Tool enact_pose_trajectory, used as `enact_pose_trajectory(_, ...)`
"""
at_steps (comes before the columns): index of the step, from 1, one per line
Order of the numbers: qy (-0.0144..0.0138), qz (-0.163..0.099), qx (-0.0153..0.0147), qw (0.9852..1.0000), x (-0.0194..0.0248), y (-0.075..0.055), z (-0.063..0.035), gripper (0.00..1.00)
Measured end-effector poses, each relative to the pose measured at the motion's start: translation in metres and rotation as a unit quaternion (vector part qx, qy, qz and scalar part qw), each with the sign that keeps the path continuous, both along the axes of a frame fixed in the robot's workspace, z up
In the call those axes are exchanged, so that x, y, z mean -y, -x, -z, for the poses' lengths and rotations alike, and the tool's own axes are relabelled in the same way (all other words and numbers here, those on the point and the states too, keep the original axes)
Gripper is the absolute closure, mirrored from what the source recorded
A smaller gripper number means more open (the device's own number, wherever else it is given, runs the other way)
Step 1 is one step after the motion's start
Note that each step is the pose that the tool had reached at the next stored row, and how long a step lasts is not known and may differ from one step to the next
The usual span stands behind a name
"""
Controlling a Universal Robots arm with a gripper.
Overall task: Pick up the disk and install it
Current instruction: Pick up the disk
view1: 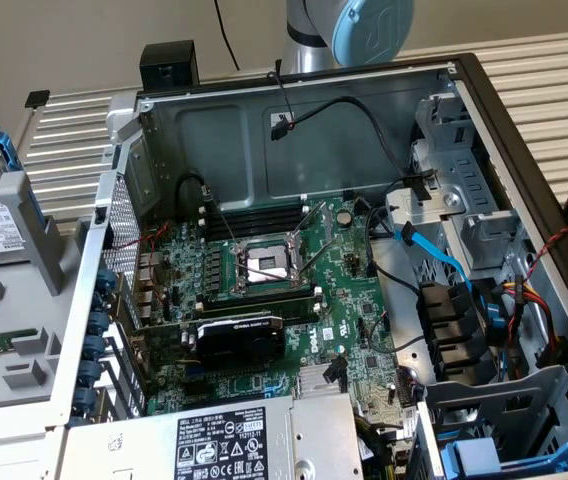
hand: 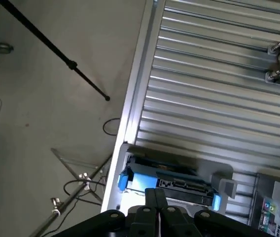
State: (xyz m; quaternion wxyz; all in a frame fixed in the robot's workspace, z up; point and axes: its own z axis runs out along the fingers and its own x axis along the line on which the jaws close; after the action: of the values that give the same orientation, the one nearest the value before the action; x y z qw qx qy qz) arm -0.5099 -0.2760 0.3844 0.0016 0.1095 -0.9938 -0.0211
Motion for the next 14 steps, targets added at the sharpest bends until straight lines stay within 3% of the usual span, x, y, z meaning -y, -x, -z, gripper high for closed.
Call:
enact_pose_trajectory(6,0.0000,-0.055,0.0000,0.9985,0.0000,0.0000,0.0001,0.89)
enact_pose_trajectory(14,0.0004,-0.117,-0.0001,0.9931,-0.0003,0.0000,0.0001,0.89)
